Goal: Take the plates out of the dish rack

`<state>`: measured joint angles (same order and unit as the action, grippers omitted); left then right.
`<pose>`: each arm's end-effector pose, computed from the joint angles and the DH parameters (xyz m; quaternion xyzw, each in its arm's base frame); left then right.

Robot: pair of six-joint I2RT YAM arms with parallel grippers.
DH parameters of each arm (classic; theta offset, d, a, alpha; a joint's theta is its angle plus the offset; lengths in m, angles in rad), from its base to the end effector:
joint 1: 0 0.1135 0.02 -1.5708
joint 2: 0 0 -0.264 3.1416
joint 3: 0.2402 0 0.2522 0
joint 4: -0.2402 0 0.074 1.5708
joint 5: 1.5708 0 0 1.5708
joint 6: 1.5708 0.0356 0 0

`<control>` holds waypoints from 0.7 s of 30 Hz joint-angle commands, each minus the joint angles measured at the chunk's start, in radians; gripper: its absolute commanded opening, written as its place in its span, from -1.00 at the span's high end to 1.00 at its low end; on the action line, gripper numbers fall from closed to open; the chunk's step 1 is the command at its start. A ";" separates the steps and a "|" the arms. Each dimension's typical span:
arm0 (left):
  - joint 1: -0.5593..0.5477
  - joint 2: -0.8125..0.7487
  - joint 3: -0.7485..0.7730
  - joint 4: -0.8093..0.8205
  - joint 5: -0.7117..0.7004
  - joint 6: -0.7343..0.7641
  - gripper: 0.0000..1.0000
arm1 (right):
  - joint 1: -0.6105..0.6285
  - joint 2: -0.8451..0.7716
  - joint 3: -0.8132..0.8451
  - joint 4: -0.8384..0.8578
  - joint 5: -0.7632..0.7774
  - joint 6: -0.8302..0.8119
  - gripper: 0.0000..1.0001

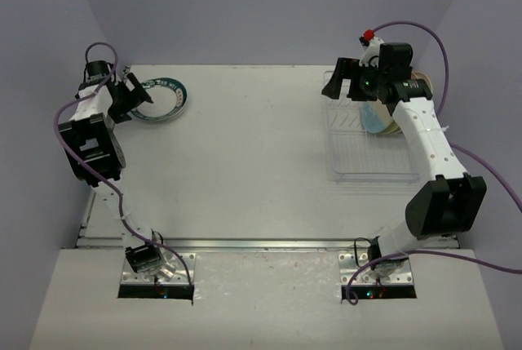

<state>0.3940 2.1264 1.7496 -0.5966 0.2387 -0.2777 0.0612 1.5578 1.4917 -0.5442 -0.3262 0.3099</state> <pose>0.4374 0.1727 0.2137 -0.2797 0.9075 -0.0966 0.2983 0.3519 0.0330 0.3594 0.0341 0.8777 0.2256 0.4215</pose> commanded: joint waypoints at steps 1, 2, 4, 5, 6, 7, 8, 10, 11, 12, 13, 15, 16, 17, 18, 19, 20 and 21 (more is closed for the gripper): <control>-0.058 -0.083 0.025 -0.084 -0.088 0.158 -1.00 | -0.003 0.007 0.056 0.034 0.003 -0.005 -0.98; -0.072 -0.095 0.017 -0.084 -0.102 0.180 -1.00 | -0.003 0.008 0.058 0.034 0.005 -0.007 -0.98; -0.103 -0.132 -0.006 -0.075 -0.122 0.231 -1.00 | -0.003 0.007 0.059 0.034 0.013 -0.013 -0.98; -0.106 -0.155 -0.024 -0.059 -0.134 0.257 -1.00 | -0.003 0.007 0.058 0.035 0.018 -0.017 -0.98; -0.134 -0.197 -0.061 -0.008 -0.149 0.295 -1.00 | -0.003 0.003 0.055 0.034 0.035 -0.023 -0.98; -0.167 -0.243 -0.100 0.049 -0.165 0.335 -1.00 | -0.003 -0.002 0.051 0.034 0.054 -0.030 -0.98; -0.194 -0.303 -0.140 0.101 -0.173 0.373 -1.00 | -0.003 -0.006 0.047 0.034 0.092 -0.040 -0.98; -0.253 -0.421 -0.235 0.193 -0.175 0.428 -1.00 | -0.003 -0.017 0.038 0.036 0.180 -0.067 -0.97; -0.277 -0.461 -0.249 0.230 -0.174 0.436 -1.00 | -0.003 -0.020 0.035 0.039 0.219 -0.081 -0.98; -0.298 -0.522 -0.280 0.288 -0.166 0.436 -1.00 | -0.006 -0.025 0.031 0.045 0.268 -0.109 -0.98; -0.319 -0.579 -0.311 0.340 -0.158 0.433 -1.00 | -0.011 -0.029 0.027 0.050 0.312 -0.133 -0.98; -0.371 -0.609 -0.300 0.351 -0.191 0.431 -1.00 | -0.030 -0.034 0.023 0.055 0.361 -0.151 -0.97; -0.431 -0.614 -0.276 0.337 -0.254 0.471 -1.00 | -0.051 -0.039 0.020 0.053 0.382 -0.155 -0.93; -0.473 -0.614 -0.274 0.328 -0.301 0.474 -1.00 | -0.053 -0.039 0.019 0.053 0.393 -0.155 -0.93; -0.529 -0.619 -0.268 0.330 -0.359 0.532 -1.00 | -0.090 -0.042 0.015 0.053 0.412 -0.166 -0.89; -0.582 -0.629 -0.276 0.346 -0.412 0.569 -1.00 | -0.119 -0.044 0.012 0.053 0.423 -0.177 -0.86; -0.626 -0.640 -0.290 0.368 -0.452 0.590 -1.00 | -0.140 -0.045 0.008 0.053 0.427 -0.188 -0.84; -0.659 -0.651 -0.298 0.386 -0.478 0.613 -1.00 | -0.161 -0.044 0.001 0.052 0.424 -0.198 -0.81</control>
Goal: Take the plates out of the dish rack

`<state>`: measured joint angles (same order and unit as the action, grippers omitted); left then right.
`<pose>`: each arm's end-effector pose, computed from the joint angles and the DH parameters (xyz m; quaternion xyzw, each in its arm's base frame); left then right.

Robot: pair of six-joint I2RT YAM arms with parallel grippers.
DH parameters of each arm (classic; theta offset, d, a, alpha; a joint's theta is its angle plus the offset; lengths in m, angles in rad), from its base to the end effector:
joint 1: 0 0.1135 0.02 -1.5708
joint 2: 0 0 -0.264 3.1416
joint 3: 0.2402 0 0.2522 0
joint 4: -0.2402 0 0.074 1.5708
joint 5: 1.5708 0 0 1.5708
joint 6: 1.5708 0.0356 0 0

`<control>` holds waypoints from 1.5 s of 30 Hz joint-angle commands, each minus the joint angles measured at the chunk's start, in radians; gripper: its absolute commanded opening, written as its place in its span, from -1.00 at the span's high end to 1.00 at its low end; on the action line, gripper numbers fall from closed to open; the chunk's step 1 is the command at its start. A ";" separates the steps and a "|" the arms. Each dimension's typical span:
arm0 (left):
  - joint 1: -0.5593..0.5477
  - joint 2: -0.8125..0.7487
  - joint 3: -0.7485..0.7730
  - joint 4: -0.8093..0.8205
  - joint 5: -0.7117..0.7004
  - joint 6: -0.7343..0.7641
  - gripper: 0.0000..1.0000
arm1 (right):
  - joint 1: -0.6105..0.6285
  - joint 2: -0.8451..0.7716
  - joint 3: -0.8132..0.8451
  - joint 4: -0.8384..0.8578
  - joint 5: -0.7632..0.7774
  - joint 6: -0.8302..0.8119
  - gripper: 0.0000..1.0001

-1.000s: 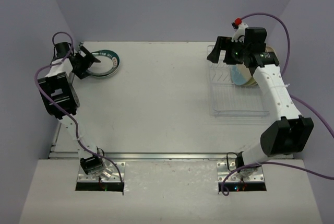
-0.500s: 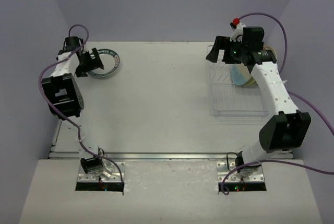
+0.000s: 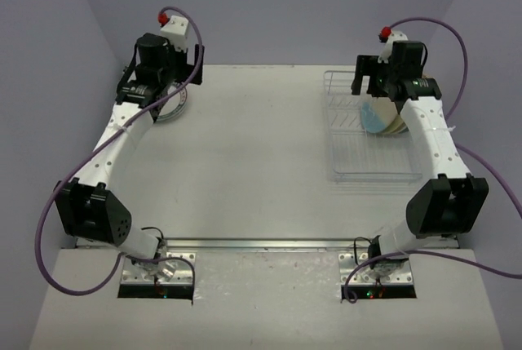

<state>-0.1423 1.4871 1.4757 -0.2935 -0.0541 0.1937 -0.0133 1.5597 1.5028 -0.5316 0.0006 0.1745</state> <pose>0.3448 -0.0475 0.4009 0.1190 0.7973 0.0370 0.5906 0.3562 -0.0048 0.3626 0.0828 0.8779 0.0377 0.4701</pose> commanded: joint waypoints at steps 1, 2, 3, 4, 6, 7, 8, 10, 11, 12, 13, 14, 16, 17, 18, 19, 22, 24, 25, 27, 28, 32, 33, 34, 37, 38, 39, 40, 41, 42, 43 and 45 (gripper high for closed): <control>-0.144 -0.015 -0.038 0.092 -0.193 0.153 -1.00 | -0.108 -0.047 -0.015 0.036 0.090 -0.065 -0.79; -0.156 -0.014 -0.042 0.091 -0.198 0.151 -1.00 | -0.124 -0.045 -0.018 0.028 0.067 -0.070 -0.79; -0.164 -0.011 -0.043 0.088 -0.200 0.145 -1.00 | -0.139 -0.041 -0.019 0.019 0.038 -0.076 -0.78; -0.168 -0.009 -0.038 0.077 -0.200 0.130 -1.00 | -0.149 -0.032 -0.017 0.013 0.033 -0.080 -0.77; -0.169 0.002 -0.028 0.065 -0.197 0.108 -1.00 | -0.162 -0.012 -0.010 0.000 0.015 -0.091 -0.76; -0.169 0.008 -0.022 0.056 -0.194 0.099 -1.00 | -0.172 0.001 -0.005 -0.008 0.004 -0.098 -0.74; -0.169 0.013 -0.019 0.054 -0.193 0.094 -1.00 | -0.174 0.011 0.000 -0.015 0.000 -0.103 -0.73; -0.169 0.015 -0.016 0.050 -0.188 0.086 -1.00 | -0.178 0.033 0.011 -0.018 -0.029 -0.112 -0.69; -0.169 0.015 -0.015 0.047 -0.182 0.087 -1.00 | -0.180 0.041 0.017 -0.019 -0.036 -0.115 -0.64; -0.169 0.015 -0.017 0.046 -0.180 0.087 -1.00 | -0.180 0.052 0.024 -0.019 -0.042 -0.121 -0.62; -0.169 0.015 -0.018 0.044 -0.180 0.087 -1.00 | -0.180 0.059 0.028 -0.018 -0.045 -0.127 -0.60; -0.169 0.017 -0.020 0.042 -0.182 0.088 -1.00 | -0.181 0.068 0.036 -0.018 -0.046 -0.128 -0.56; -0.169 0.020 -0.024 0.036 -0.190 0.089 -1.00 | -0.183 0.100 0.055 -0.019 -0.051 -0.129 -0.46; -0.169 0.021 -0.024 0.034 -0.195 0.089 -1.00 | -0.183 0.116 0.065 -0.019 -0.054 -0.130 -0.44; -0.169 0.022 -0.023 0.033 -0.199 0.088 -1.00 | -0.183 0.127 0.075 -0.019 -0.053 -0.132 -0.43; -0.169 0.022 -0.023 0.032 -0.204 0.086 -1.00 | -0.183 0.138 0.080 -0.019 -0.052 -0.132 -0.42; -0.169 0.022 -0.016 0.025 -0.209 0.079 -1.00 | -0.184 0.184 0.111 -0.018 -0.033 -0.134 -0.40; -0.169 0.024 -0.011 0.019 -0.210 0.077 -1.00 | -0.185 0.206 0.126 -0.013 -0.017 -0.139 -0.41; -0.169 0.024 -0.011 0.015 -0.213 0.077 -1.00 | -0.185 0.217 0.132 -0.009 -0.008 -0.141 -0.41; -0.169 0.025 -0.013 0.013 -0.223 0.082 -1.00 | -0.185 0.234 0.148 -0.007 -0.003 -0.142 -0.41; -0.169 0.025 -0.015 0.012 -0.229 0.083 -1.00 | -0.186 0.238 0.151 -0.007 -0.003 -0.143 -0.41; -0.169 0.025 -0.024 0.014 -0.240 0.082 -1.00 | -0.185 0.248 0.150 -0.006 -0.002 -0.150 -0.41; -0.169 0.025 -0.026 0.016 -0.240 0.081 -1.00 | -0.185 0.251 0.149 -0.005 -0.002 -0.154 -0.41; -0.169 0.026 -0.026 0.017 -0.240 0.082 -1.00 | -0.186 0.256 0.147 -0.004 -0.002 -0.155 -0.41; -0.169 0.033 -0.022 0.018 -0.242 0.080 -1.00 | -0.187 0.271 0.147 0.005 -0.002 -0.161 -0.40; -0.169 0.036 -0.018 0.017 -0.243 0.079 -1.00 | -0.188 0.279 0.148 0.009 -0.003 -0.162 -0.37; -0.169 0.039 -0.014 0.016 -0.240 0.079 -1.00 | -0.191 0.290 0.154 0.010 -0.006 -0.161 -0.34; -0.169 0.041 -0.012 0.015 -0.238 0.077 -1.00 | -0.192 0.298 0.155 0.011 -0.016 -0.157 -0.33; -0.169 0.044 -0.009 0.011 -0.234 0.074 -1.00 | -0.195 0.310 0.161 0.011 -0.037 -0.152 -0.31; -0.169 0.045 -0.005 0.007 -0.230 0.072 -1.00 | -0.198 0.324 0.169 0.010 -0.062 -0.145 -0.29; -0.169 0.045 -0.004 0.002 -0.225 0.069 -1.00 | -0.200 0.329 0.175 0.009 -0.102 -0.138 -0.27; -0.169 0.046 -0.003 -0.005 -0.210 0.060 -1.00 | -0.201 0.347 0.183 0.009 -0.172 -0.119 -0.24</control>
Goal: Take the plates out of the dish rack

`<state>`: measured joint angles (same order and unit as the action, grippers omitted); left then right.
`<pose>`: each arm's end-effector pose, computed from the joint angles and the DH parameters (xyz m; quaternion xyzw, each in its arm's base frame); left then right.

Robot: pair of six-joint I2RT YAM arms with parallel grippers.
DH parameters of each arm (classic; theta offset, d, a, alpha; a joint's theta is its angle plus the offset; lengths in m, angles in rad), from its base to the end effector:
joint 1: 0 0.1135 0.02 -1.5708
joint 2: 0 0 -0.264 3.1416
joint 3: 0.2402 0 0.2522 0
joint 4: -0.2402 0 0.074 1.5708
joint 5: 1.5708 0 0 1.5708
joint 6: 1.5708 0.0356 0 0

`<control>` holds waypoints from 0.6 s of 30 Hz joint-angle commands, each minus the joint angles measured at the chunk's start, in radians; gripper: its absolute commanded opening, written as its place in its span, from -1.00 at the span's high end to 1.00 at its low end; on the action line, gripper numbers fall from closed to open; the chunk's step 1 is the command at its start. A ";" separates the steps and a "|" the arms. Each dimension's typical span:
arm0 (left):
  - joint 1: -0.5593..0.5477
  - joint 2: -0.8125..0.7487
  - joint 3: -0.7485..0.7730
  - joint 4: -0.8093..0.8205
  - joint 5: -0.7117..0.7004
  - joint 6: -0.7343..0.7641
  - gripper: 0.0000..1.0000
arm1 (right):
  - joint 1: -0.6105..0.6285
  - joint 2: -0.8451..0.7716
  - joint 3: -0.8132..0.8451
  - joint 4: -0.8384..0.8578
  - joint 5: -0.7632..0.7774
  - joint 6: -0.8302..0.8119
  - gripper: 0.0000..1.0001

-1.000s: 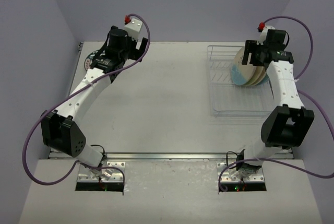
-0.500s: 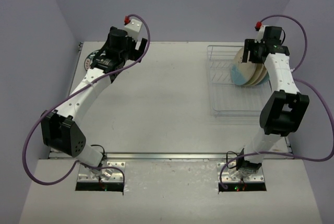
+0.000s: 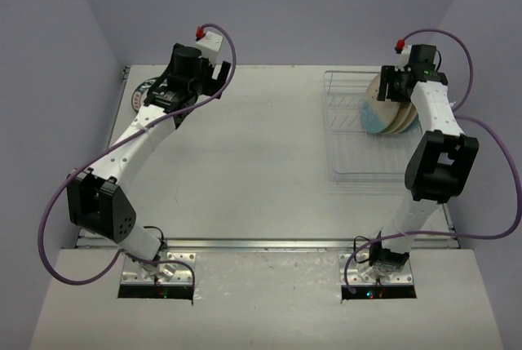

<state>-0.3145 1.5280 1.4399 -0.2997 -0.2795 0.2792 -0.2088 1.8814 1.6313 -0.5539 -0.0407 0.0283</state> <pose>0.3436 -0.1015 0.3745 0.1662 0.8088 0.1059 0.5541 0.4199 -0.0875 0.2835 0.1021 0.9216 -0.0149 0.3742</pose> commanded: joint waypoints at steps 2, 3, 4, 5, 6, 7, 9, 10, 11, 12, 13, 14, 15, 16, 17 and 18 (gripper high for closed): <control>0.005 0.004 0.033 -0.013 0.039 -0.040 -1.00 | -0.009 0.045 0.068 0.034 -0.186 0.041 -0.16; 0.005 0.003 0.033 -0.018 0.048 -0.040 -1.00 | -0.007 0.051 0.069 0.034 -0.194 0.042 -0.14; 0.005 0.001 0.030 -0.025 0.063 -0.047 -1.00 | -0.009 0.056 0.077 0.040 -0.197 0.042 -0.10; 0.005 0.001 0.030 -0.029 0.067 -0.053 -1.00 | -0.008 0.061 0.082 0.044 -0.196 0.036 -0.05; 0.005 0.003 0.030 -0.031 0.069 -0.059 -1.00 | -0.007 0.066 0.086 0.047 -0.194 0.031 0.03; 0.005 0.005 0.031 -0.034 0.068 -0.064 -1.00 | -0.007 0.069 0.089 0.052 -0.192 0.026 0.13; 0.005 0.007 0.030 -0.035 0.069 -0.070 -1.00 | -0.007 0.065 0.087 0.068 -0.188 0.015 0.29; 0.005 0.008 0.030 -0.035 0.070 -0.073 -1.00 | -0.007 0.061 0.087 0.074 -0.186 0.012 0.41; 0.005 0.009 0.030 -0.035 0.073 -0.077 -1.00 | -0.007 0.059 0.087 0.078 -0.183 0.007 0.55; 0.005 0.009 0.031 -0.033 0.077 -0.077 -1.00 | -0.007 0.053 0.087 0.079 -0.178 0.007 0.56; 0.005 0.011 0.033 -0.033 0.080 -0.085 -1.00 | -0.006 0.048 0.088 0.085 -0.172 0.004 0.71; 0.005 0.014 0.034 -0.032 0.083 -0.088 -1.00 | -0.006 0.038 0.091 0.086 -0.160 0.001 0.79; 0.006 0.017 0.034 -0.032 0.086 -0.092 -1.00 | -0.006 0.027 0.094 0.087 -0.147 -0.002 0.87; 0.006 0.018 0.036 -0.032 0.088 -0.096 -1.00 | -0.006 0.021 0.101 0.089 -0.144 -0.008 0.92; 0.006 0.020 0.038 -0.032 0.089 -0.099 -1.00 | -0.007 0.015 0.106 0.089 -0.143 -0.012 0.96; 0.006 0.022 0.039 -0.033 0.091 -0.100 -1.00 | -0.006 0.009 0.107 0.089 -0.143 -0.018 0.97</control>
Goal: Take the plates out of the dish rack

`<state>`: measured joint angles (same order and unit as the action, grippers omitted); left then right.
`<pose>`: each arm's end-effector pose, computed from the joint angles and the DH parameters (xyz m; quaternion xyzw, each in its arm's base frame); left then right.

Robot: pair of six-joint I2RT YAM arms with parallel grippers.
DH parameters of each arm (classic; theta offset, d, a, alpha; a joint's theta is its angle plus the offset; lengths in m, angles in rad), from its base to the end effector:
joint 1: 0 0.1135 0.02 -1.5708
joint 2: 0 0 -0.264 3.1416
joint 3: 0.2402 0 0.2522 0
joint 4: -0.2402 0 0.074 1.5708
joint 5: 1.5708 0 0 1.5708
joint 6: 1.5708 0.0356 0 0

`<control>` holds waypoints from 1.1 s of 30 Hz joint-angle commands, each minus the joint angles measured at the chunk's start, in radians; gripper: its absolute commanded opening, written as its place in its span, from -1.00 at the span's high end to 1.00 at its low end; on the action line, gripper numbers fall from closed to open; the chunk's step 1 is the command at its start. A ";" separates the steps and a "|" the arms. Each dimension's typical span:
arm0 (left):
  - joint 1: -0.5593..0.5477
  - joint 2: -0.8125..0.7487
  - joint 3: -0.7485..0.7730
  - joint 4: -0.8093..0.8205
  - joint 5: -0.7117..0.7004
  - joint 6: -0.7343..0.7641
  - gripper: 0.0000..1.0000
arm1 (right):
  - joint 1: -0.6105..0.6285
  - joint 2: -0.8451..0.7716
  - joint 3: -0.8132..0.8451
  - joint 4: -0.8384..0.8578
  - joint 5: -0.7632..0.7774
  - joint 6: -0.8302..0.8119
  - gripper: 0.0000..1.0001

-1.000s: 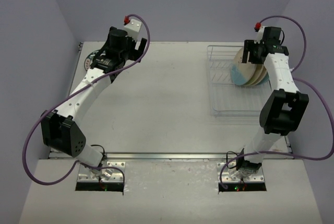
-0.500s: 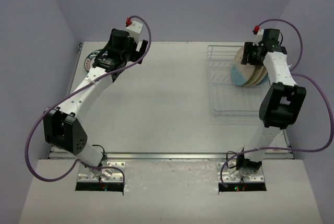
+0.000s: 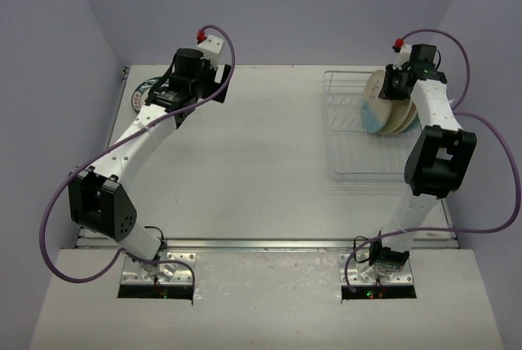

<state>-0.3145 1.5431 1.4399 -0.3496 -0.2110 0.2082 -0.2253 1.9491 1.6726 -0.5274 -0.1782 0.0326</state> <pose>0.3450 -0.1044 0.3642 0.1639 0.8289 0.0611 0.5314 0.4354 -0.0933 0.2712 0.0858 0.9203 0.0463 0.3788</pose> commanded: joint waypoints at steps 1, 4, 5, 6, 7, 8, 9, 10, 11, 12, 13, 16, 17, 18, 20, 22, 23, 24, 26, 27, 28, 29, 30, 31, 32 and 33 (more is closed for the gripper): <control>0.006 0.012 0.043 0.015 0.028 -0.035 -1.00 | 0.011 -0.069 0.076 0.063 -0.002 -0.023 1.00; 0.006 0.022 0.052 0.014 0.037 -0.048 -1.00 | 0.010 -0.091 0.103 0.060 0.013 -0.059 1.00; 0.006 0.027 0.056 0.012 0.040 -0.052 -1.00 | 0.011 -0.099 0.115 0.054 0.018 -0.058 1.00; 0.006 0.032 0.062 0.010 0.042 -0.054 -1.00 | 0.010 -0.109 0.123 0.048 0.020 -0.055 1.00; 0.006 0.035 0.066 0.009 0.042 -0.056 -1.00 | 0.009 -0.120 0.127 0.044 0.020 -0.051 1.00; 0.006 0.037 0.070 0.009 0.042 -0.056 -1.00 | 0.011 -0.121 0.128 0.044 0.020 -0.051 1.00; 0.006 0.040 0.072 0.009 0.046 -0.057 -1.00 | 0.011 -0.137 0.128 0.044 0.017 -0.047 1.00; 0.006 0.042 0.075 0.009 0.050 -0.058 -1.00 | 0.011 -0.151 0.129 0.044 0.014 -0.044 1.00; 0.006 0.045 0.080 0.009 0.054 -0.060 -1.00 | 0.010 -0.160 0.130 0.042 0.010 -0.040 1.00; 0.006 0.048 0.084 0.006 0.059 -0.061 -1.00 | 0.010 -0.170 0.132 0.039 0.005 -0.039 1.00; 0.006 0.051 0.088 0.004 0.064 -0.063 -1.00 | 0.009 -0.179 0.133 0.036 0.000 -0.039 1.00; 0.006 0.062 0.103 -0.009 0.073 -0.068 -1.00 | 0.010 -0.202 0.145 0.026 -0.008 -0.040 1.00; 0.006 0.069 0.114 -0.022 0.086 -0.066 -1.00 | 0.009 -0.211 0.152 0.021 -0.007 -0.020 1.00; 0.007 0.073 0.124 -0.034 0.099 -0.062 -1.00 | 0.009 -0.218 0.158 0.016 -0.006 -0.010 1.00; 0.010 0.075 0.141 -0.048 0.134 -0.054 -1.00 | 0.009 -0.236 0.164 0.014 -0.008 -0.011 1.00; 0.019 0.072 0.152 -0.061 0.190 -0.042 -1.00 | 0.009 -0.257 0.165 0.015 -0.026 -0.014 1.00; 0.032 0.067 0.153 -0.065 0.246 -0.032 -1.00 | 0.010 -0.269 0.165 0.016 -0.035 -0.015 1.00; 0.047 0.062 0.153 -0.067 0.287 -0.026 -1.00 | 0.010 -0.277 0.167 0.016 -0.049 -0.016 1.00; 0.076 0.054 0.152 -0.066 0.373 -0.037 -1.00 | 0.010 -0.293 0.175 0.012 -0.077 -0.014 1.00; 0.085 0.051 0.154 -0.065 0.406 -0.048 -1.00 | 0.009 -0.297 0.180 0.007 -0.082 -0.011 1.00; 0.093 0.055 0.160 -0.067 0.464 -0.069 -1.00 | 0.010 -0.301 0.190 -0.001 -0.103 -0.004 1.00; 0.103 0.057 0.163 -0.069 0.503 -0.072 -1.00 | 0.011 -0.302 0.191 -0.002 -0.106 -0.003 1.00; 0.129 0.060 0.163 -0.056 0.589 -0.104 -0.98 | 0.010 -0.309 0.190 -0.002 -0.149 0.012 1.00; 0.157 0.064 0.163 -0.041 0.680 -0.141 -0.96 | 0.009 -0.316 0.189 -0.003 -0.197 0.030 1.00; 0.184 0.067 0.163 -0.027 0.771 -0.177 -0.94 | 0.008 -0.324 0.187 -0.003 -0.245 0.047 1.00; 0.208 0.067 0.144 0.003 0.913 -0.224 -0.90 | 0.008 -0.329 0.184 0.003 -0.294 0.080 1.00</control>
<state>-0.2024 1.6215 1.5524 -0.4331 0.2248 0.1384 -0.2199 1.7115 1.7920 -0.6366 -0.2524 0.0167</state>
